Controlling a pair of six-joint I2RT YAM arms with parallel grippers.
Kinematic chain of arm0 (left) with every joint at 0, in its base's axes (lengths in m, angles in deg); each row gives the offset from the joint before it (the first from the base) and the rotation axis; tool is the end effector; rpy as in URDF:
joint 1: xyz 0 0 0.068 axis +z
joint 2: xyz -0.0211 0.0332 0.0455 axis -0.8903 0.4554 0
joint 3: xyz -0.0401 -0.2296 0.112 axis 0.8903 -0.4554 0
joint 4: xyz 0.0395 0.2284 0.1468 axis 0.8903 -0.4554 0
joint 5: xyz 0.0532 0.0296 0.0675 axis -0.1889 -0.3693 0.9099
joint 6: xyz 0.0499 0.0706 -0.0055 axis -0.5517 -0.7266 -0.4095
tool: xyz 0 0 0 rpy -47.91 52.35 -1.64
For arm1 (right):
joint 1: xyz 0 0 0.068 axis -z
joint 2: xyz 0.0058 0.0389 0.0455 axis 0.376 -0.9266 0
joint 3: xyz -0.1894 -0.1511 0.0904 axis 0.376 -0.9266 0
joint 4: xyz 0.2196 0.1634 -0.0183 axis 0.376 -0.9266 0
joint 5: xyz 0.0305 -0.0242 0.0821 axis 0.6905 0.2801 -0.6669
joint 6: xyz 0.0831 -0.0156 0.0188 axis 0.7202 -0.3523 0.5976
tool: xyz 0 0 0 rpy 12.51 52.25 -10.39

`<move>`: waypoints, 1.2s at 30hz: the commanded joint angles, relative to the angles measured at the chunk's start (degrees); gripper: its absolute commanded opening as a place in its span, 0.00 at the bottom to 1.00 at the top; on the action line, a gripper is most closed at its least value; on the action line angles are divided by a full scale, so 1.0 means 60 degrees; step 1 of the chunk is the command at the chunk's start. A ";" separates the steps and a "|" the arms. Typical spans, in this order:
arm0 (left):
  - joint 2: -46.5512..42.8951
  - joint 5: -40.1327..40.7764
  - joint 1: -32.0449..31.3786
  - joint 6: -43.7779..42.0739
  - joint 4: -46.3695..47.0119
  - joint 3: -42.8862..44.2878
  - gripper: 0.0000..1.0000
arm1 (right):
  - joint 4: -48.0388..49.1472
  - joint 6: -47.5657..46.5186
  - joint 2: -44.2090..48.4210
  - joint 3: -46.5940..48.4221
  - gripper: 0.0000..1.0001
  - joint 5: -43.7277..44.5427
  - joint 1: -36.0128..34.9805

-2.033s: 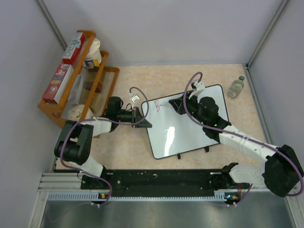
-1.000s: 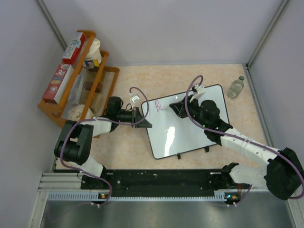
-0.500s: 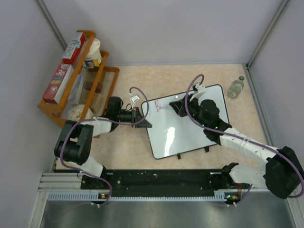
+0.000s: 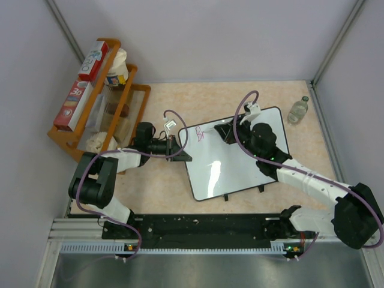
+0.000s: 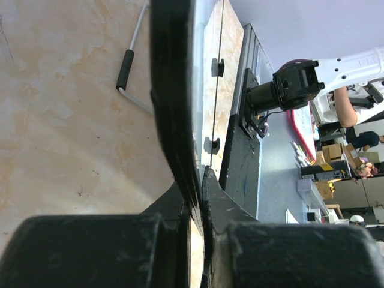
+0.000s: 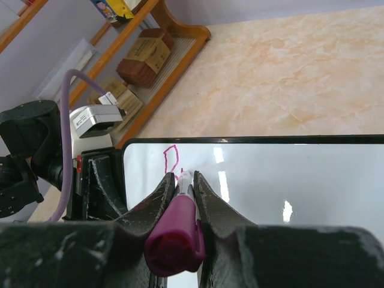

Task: Write a sentence on the whiteboard
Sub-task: Write with the whiteboard marker on the whiteboard.

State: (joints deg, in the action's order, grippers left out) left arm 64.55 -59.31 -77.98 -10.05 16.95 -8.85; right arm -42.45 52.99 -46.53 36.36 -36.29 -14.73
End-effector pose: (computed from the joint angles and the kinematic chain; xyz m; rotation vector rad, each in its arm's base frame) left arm 0.2865 -0.1509 0.1385 0.6012 2.0577 -1.6592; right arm 0.2672 0.1994 0.2678 -0.1151 1.7175 0.8580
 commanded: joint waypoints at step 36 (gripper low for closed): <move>0.0027 0.0744 -0.0257 -0.1936 -0.0152 -0.0312 0.00 | 0.0110 0.0313 0.1074 0.0056 0.00 0.0522 0.0189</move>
State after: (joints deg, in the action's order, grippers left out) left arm 64.52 -59.35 -77.98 -10.12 16.95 -8.85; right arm -43.72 54.85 -41.85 34.75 -34.76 -14.21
